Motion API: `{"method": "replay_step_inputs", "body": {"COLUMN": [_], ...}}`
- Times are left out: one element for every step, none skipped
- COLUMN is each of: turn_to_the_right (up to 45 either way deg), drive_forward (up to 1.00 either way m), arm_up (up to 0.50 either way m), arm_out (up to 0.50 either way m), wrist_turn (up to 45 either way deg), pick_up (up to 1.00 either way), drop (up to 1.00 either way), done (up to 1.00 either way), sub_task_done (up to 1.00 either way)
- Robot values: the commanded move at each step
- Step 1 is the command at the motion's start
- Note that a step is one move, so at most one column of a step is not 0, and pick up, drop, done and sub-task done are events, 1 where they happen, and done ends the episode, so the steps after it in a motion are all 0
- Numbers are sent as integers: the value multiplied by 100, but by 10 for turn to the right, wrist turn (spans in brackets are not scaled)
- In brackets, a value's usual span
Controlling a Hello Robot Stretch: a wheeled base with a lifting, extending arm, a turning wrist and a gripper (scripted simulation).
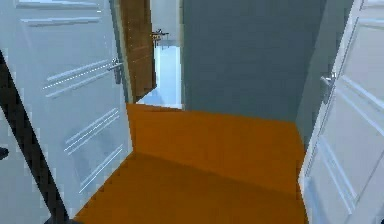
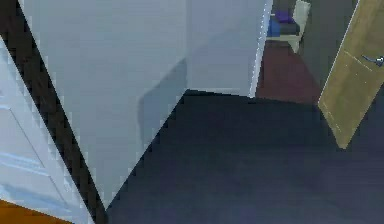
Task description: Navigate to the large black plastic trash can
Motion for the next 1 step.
{"method": "replay_step_inputs", "body": {"turn_to_the_right": [0], "drive_forward": [100], "arm_up": [0], "arm_out": [0], "wrist_turn": [0], "pick_up": [0], "drop": [0], "done": [0], "sub_task_done": [0]}}
